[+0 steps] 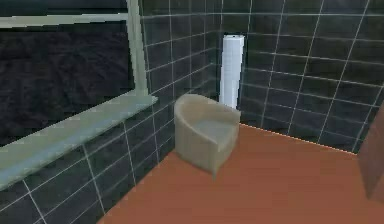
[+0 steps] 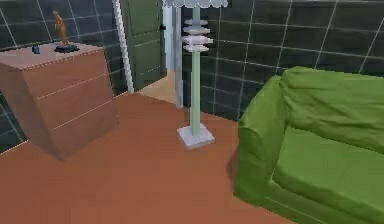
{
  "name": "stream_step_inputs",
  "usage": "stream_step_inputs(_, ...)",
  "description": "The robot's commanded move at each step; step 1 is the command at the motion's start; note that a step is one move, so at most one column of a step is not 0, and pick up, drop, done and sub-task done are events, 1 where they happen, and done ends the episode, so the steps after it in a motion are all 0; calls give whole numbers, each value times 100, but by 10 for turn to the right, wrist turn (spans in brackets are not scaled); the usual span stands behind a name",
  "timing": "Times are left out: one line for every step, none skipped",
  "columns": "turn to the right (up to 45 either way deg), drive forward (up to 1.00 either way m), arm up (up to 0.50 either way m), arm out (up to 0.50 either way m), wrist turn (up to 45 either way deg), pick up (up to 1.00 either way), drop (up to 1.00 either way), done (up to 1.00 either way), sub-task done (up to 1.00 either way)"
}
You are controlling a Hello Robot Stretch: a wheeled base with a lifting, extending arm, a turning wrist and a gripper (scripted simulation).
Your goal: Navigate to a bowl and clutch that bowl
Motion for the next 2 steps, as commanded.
stream_step_inputs(450,0,0,0,0,0,0,0,0)
stream_step_inputs(270,0,0,0,0,0,0,0,0)
